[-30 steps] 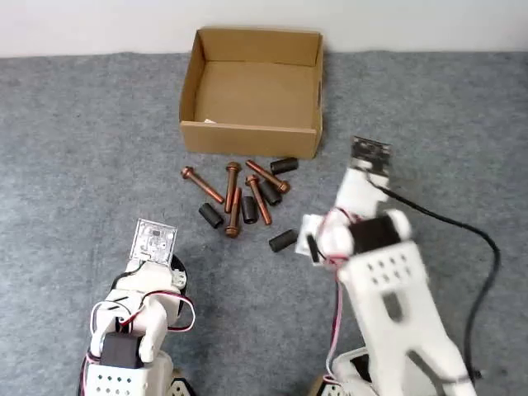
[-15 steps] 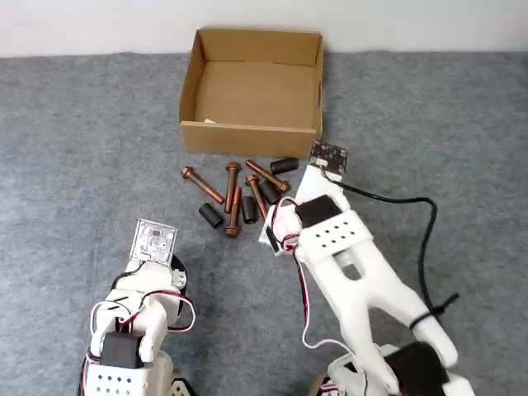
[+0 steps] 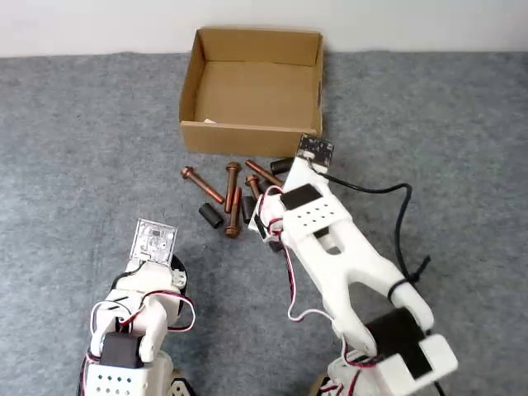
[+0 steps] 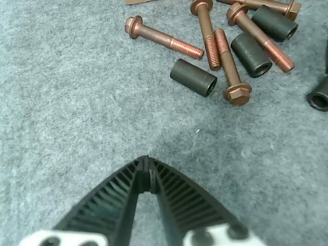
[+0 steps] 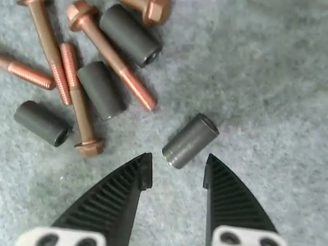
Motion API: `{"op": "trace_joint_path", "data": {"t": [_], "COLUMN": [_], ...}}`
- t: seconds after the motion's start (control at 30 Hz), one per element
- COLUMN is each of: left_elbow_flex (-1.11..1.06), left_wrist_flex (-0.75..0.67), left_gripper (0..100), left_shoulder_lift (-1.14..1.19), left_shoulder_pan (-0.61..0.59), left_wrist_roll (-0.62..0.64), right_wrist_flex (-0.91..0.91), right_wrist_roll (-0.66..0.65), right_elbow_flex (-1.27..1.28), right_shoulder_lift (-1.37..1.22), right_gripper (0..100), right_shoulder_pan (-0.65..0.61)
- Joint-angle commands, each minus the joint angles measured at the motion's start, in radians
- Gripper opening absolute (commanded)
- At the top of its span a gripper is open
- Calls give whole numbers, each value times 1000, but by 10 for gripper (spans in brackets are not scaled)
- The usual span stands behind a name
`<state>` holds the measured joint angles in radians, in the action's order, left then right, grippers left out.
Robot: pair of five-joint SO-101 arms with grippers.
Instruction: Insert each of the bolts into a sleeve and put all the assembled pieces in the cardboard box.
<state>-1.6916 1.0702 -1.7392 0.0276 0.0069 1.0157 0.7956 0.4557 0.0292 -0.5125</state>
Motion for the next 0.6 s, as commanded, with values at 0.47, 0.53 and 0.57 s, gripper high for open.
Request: {"op": "trace_joint_path", "data": {"t": [0.47,0.53,0.57], "left_elbow_flex": [4,4,4], "left_wrist_flex": [-26,-26,-26], "left_gripper": [5,5,5], "left_shoulder_lift": [-6,-6,-6], "left_shoulder_pan": [-5,-5,-5], "left_wrist_roll": [-3,-3,-3], "right_wrist_flex": [283,323,343], "right_wrist_roll": [55,55,55], "right_elbow_flex": [-396,-427,-437], "right_shoulder_lift": [-320,-331,-334], "right_gripper": [171,170,170], "right_shoulder_pan": [16,15,13]}}
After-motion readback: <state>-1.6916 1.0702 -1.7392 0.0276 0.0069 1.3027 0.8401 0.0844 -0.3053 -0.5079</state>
